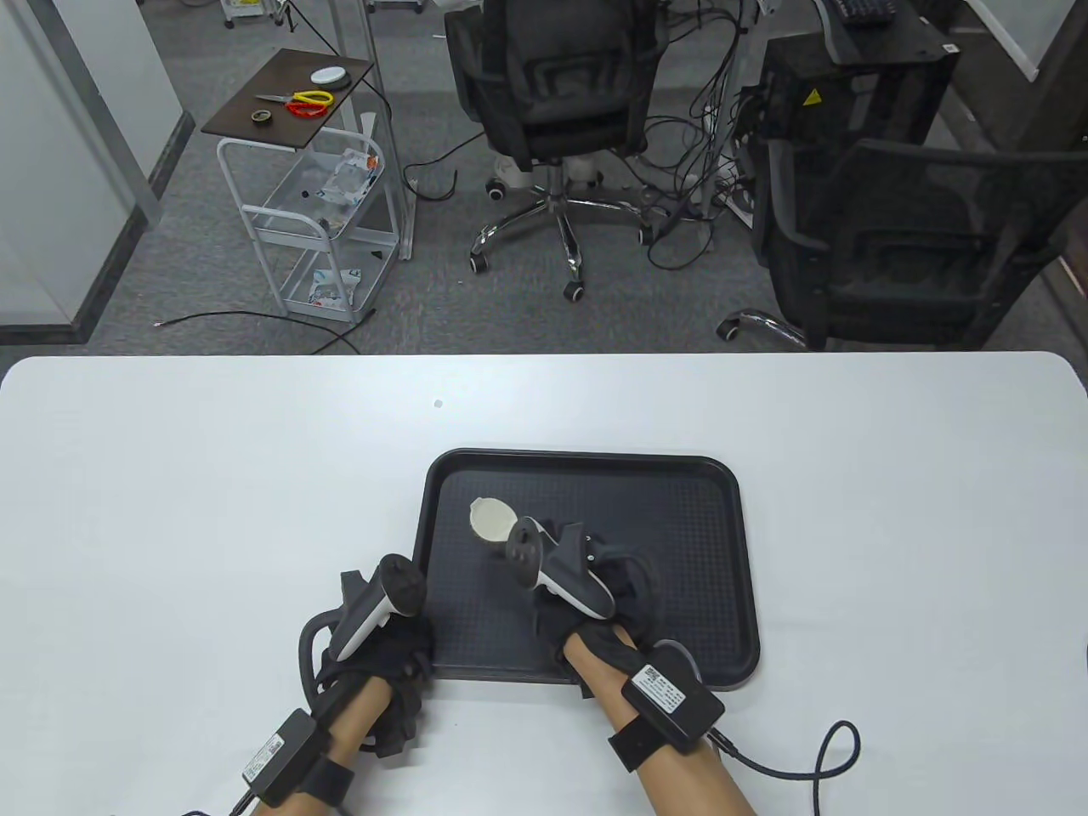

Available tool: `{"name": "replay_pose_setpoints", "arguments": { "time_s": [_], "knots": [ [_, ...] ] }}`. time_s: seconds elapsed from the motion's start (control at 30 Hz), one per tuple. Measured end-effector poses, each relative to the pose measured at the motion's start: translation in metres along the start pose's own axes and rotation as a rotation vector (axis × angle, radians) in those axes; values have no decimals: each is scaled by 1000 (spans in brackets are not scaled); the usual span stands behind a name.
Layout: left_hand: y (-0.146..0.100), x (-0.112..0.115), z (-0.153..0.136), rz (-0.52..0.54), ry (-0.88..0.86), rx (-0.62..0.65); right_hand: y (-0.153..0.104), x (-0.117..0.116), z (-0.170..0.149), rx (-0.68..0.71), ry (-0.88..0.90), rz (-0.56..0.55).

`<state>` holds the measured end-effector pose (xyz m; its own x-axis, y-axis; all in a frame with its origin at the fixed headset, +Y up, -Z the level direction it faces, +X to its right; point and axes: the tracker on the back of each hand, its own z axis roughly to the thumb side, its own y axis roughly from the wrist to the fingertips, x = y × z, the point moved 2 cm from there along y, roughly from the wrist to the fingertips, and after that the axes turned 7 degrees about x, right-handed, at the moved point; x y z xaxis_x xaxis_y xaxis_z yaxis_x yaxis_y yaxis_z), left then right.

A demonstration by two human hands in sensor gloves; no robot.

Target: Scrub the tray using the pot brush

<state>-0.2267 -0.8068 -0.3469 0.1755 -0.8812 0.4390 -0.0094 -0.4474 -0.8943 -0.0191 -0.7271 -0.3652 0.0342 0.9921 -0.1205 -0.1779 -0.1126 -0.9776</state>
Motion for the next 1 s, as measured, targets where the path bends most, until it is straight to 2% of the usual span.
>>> {"name": "replay_pose_setpoints", "arguments": {
  "time_s": [0.2,0.33,0.47,0.73,0.9,1.0],
  "knots": [
    [0,0,0,-2,-1,1,0,-17,22,69,9,12],
    [0,0,0,-3,-2,1,-4,-23,11,62,34,22],
    [0,0,0,-1,1,-1,-12,-27,-24,14,56,20],
    [0,0,0,-2,2,-2,-50,-24,-134,-154,77,36],
    [0,0,0,2,0,-2,-75,-16,-200,-291,28,51],
    [0,0,0,2,2,-3,-83,-12,-221,-343,3,57]
  ]
}}
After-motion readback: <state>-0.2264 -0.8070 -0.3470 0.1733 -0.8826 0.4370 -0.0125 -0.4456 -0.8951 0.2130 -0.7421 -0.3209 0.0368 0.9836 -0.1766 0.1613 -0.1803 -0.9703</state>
